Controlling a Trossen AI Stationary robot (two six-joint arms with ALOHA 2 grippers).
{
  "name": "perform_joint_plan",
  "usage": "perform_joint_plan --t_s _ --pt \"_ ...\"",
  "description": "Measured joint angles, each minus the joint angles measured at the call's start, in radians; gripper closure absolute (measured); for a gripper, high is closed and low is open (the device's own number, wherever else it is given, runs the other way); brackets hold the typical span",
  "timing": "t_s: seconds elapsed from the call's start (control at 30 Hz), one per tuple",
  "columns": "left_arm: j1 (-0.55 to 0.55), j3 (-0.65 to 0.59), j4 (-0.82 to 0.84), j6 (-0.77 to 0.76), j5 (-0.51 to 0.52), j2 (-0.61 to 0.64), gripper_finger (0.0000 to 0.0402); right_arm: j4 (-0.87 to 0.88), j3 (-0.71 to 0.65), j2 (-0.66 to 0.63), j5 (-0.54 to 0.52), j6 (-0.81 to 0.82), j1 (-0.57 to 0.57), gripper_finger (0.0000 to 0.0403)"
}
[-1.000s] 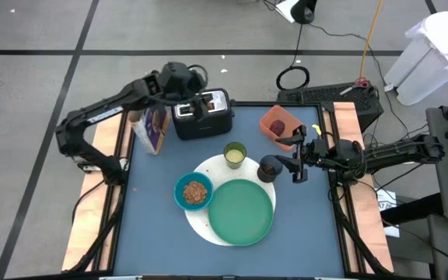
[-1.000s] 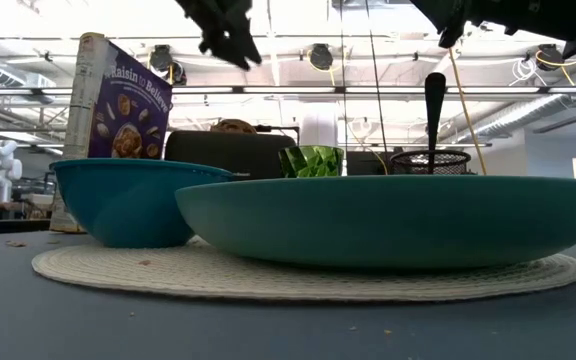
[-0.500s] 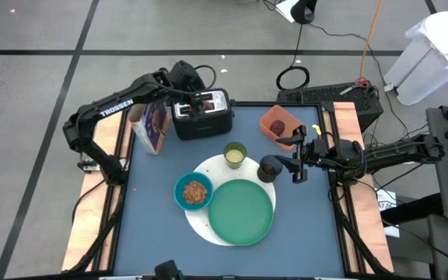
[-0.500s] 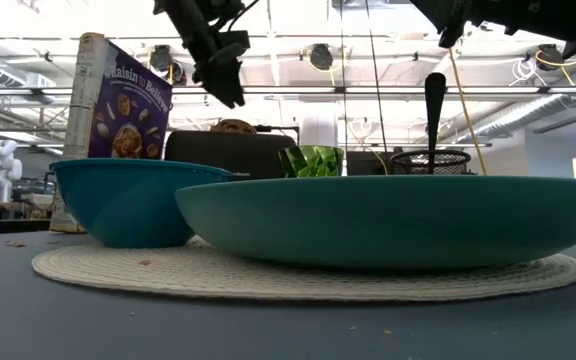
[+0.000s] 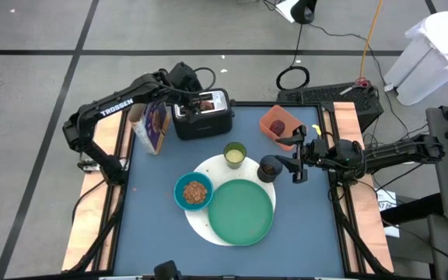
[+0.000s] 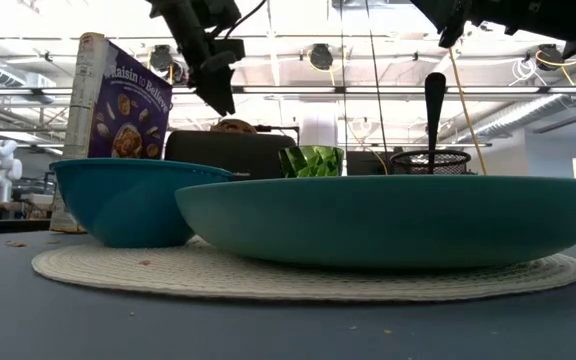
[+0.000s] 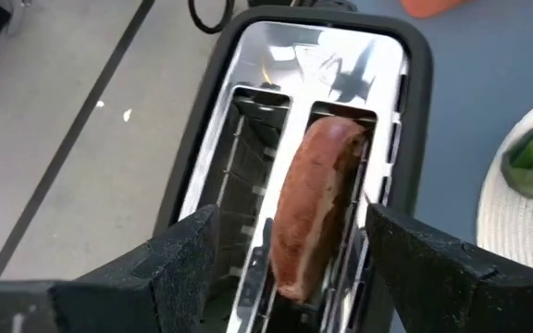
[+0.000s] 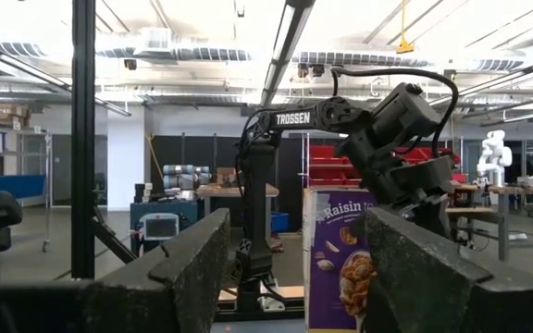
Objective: Arrange a breakfast setting
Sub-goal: Put the brown toasted bread on the green plate
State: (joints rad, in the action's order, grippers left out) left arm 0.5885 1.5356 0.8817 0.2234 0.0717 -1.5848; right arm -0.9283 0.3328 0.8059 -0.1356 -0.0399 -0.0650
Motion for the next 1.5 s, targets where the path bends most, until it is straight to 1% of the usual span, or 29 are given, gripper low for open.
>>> perform_joint_plan --t_s 0.27,0.57,0.67,0.9,1.07,1.27,1.5 --pt "0.003 0.000 0.006 0.001 -0.003 -0.004 0.0122 0.000 0.000 0.000 0.000 0.001 0.000 0.0156" --pt "0.007 0.000 -0.006 -0.005 -0.005 -0.073 0.0124 -0.001 0.000 0.000 0.001 0.001 0.000 0.0156" --pt "0.010 0.000 -0.012 0.002 -0.006 -0.080 0.0144 0.000 0.000 0.000 0.001 -0.001 0.000 0.0156" --pt "0.014 0.000 -0.012 0.003 -0.008 -0.080 0.0225 -0.001 0.000 0.000 0.001 -0.001 0.000 0.0156" --pt "0.013 0.000 -0.012 0.023 -0.008 -0.080 0.0268 -0.001 0.000 0.000 0.001 -0.002 0.000 0.0156" --pt "0.013 0.000 -0.012 0.028 -0.008 -0.079 0.0295 -0.001 0.000 0.000 0.001 -0.002 0.000 0.0156" --pt "0.013 0.000 -0.013 0.035 -0.008 -0.079 0.0308 -0.001 0.000 0.000 0.001 -0.002 0.000 0.0156"
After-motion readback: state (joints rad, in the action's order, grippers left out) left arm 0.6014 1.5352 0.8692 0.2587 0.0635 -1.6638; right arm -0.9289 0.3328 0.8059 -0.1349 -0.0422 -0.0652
